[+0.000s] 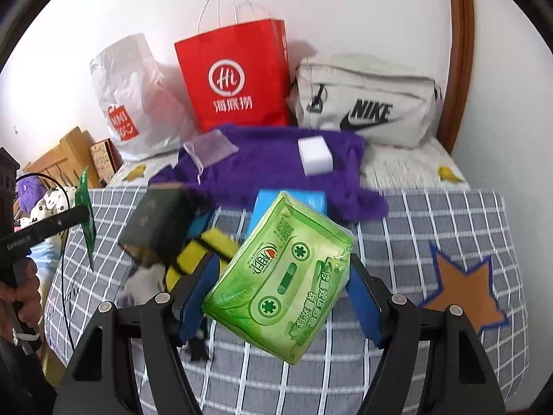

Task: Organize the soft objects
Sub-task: 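Carry the wipes pack with the right tool while the left tool carries the snack packet toward the towel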

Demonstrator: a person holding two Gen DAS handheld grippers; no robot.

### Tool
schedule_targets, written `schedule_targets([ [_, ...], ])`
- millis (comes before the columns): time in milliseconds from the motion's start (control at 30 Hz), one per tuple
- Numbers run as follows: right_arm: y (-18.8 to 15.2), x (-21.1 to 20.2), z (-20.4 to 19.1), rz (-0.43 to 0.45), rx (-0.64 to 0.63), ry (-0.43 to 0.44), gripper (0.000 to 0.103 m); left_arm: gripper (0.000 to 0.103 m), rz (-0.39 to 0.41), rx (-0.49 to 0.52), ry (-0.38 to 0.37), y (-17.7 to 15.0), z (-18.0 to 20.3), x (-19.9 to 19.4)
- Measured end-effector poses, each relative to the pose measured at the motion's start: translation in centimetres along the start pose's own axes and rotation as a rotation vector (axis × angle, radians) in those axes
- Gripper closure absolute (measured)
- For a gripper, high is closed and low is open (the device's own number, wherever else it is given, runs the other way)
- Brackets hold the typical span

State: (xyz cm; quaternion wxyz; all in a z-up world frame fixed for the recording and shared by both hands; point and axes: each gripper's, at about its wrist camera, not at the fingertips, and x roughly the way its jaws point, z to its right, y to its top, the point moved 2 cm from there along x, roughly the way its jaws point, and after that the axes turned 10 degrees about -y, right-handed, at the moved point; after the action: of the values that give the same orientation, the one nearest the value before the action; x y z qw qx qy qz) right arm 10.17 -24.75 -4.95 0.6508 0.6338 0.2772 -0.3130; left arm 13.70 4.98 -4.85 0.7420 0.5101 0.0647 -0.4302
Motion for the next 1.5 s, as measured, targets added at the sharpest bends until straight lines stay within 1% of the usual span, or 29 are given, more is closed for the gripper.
schedule_targets([
  [167,2.7,1.0,-0.5,0.028,-0.007,-0.008,0.031,0.051,0.021,-0.01,0.009,2.4,-1.5,0.9],
  [333,5.1,2.5,-0.8,0.047,-0.009,-0.015,0.031,0.051,0.034,-0.009,0.05,4.4,-3.0,2.3],
  [433,6.2,3.6,-0.9,0.045,-0.009,-0.021,0.031,0.051,0.032,-0.017,0.053,5.4,-3.8,3.3],
  [533,7.3,4.9,-0.9,0.039,-0.008,-0.028,0.031,0.051,0.027,-0.011,0.077,6.2,-4.5,4.4],
  [733,8.5,7.6,-0.7,0.016,0.007,-0.025,0.031,0.051,0.004,-0.017,0.067,7.2,-5.6,6.6],
  [967,9.5,9.8,-0.6,-0.005,0.015,-0.021,0.031,0.051,-0.014,-0.019,0.058,8.2,-6.0,8.7],
  [1100,10.3,10.8,-0.4,-0.01,0.015,-0.017,0.031,0.051,-0.029,-0.033,0.018,8.7,-5.9,9.9],
  [1267,10.9,12.7,0.0,-0.034,0.022,-0.002,0.031,0.051,-0.046,-0.027,0.015,9.3,-5.8,11.7],
  [1367,11.2,14.0,0.3,-0.052,0.018,-0.014,0.031,0.051,-0.057,-0.033,0.002,9.6,-5.9,12.8],
  [1500,11.2,15.8,1.1,-0.083,0.022,-0.029,0.031,0.051,-0.07,-0.019,0.004,9.7,-5.9,13.9],
])
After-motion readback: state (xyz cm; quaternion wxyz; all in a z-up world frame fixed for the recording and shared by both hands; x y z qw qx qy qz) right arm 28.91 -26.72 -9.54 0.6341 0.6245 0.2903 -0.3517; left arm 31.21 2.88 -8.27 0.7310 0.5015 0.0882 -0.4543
